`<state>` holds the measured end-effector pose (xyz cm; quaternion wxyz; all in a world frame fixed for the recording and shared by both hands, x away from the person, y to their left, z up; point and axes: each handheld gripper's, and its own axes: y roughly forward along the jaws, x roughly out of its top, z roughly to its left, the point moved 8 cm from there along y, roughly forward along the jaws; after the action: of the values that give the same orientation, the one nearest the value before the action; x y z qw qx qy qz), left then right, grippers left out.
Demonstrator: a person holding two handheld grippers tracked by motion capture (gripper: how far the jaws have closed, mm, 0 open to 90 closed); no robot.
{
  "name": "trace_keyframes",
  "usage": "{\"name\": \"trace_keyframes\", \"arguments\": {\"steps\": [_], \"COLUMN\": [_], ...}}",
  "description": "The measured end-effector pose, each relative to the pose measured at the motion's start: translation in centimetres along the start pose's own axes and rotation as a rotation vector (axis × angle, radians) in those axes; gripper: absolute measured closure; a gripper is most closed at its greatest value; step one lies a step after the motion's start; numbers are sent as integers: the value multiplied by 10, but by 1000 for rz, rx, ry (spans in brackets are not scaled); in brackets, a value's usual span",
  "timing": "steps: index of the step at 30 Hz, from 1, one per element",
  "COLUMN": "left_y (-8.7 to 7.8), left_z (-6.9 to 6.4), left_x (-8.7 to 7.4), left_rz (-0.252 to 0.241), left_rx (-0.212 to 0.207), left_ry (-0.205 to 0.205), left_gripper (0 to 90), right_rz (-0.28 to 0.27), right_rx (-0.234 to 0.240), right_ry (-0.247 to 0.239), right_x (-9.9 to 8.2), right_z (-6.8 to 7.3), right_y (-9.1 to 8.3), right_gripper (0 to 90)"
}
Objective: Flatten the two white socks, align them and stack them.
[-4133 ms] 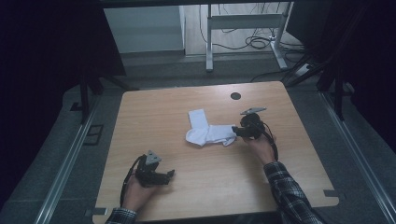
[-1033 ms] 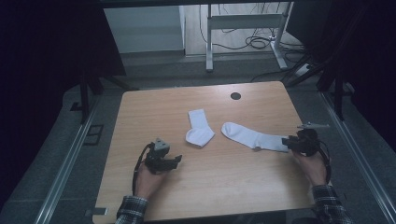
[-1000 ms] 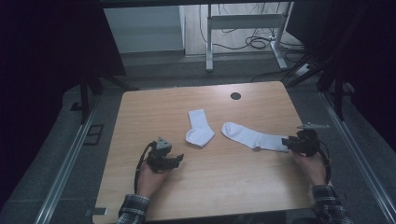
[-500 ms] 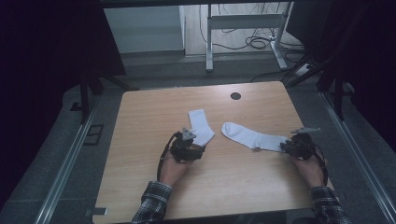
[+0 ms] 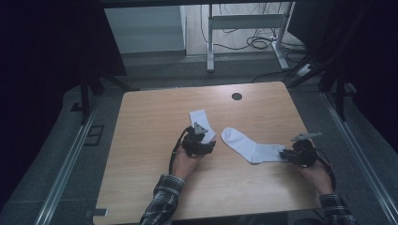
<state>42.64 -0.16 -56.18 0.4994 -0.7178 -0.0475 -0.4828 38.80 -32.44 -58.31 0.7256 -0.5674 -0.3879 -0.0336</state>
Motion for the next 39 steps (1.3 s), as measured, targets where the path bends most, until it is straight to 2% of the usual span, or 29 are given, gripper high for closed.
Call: {"name": "trace_keyframes", "arguments": {"steps": [4,5,8,9,10,12,14,16,20,23,27,30,35,39], "left_y": [10,15,31,31,40,44,55,57,67,68,67,67,62,44], "left_z": [-3,-4,-10,-10,-12,-12,-12,-12,-13,-14,-19,-22,-23,-20], "left_x": [10,14,24,24,27,28,26,26,18,17,16,16,15,19], "left_rz": [-1,1,8,8,14,19,37,37,72,65,72,72,62,27], "left_rx": [-8,-8,-14,-14,6,12,32,29,45,27,-49,-53,-43,-48], "left_ry": [6,9,20,20,31,34,23,16,41,33,-8,-2,4,3], "left_gripper": [433,454,475,498,509,538,552,545,533,560,758,872,886,887], "right_rz": [-6,-41,-57,-57,-73,-78,-96,-100,-85,-73,-62,-57,-60,-97], "right_rx": [-22,-32,-48,-48,-58,-58,-59,-55,-48,-45,-36,-21,-31,-27], "right_ry": [-12,19,46,46,65,73,88,92,92,87,82,89,71,72], "right_x": [0,3,3,3,3,3,3,3,1,-1,-1,-1,0,7], "right_z": [-3,-7,-13,-13,-16,-17,-18,-18,-13,-11,-4,-1,0,0], "right_y": [-3,-7,-10,-10,-10,-10,-10,-10,-4,-2,1,1,-2,-10], "right_gripper": [666,641,623,623,616,613,601,599,584,587,733,806,816,814]}}
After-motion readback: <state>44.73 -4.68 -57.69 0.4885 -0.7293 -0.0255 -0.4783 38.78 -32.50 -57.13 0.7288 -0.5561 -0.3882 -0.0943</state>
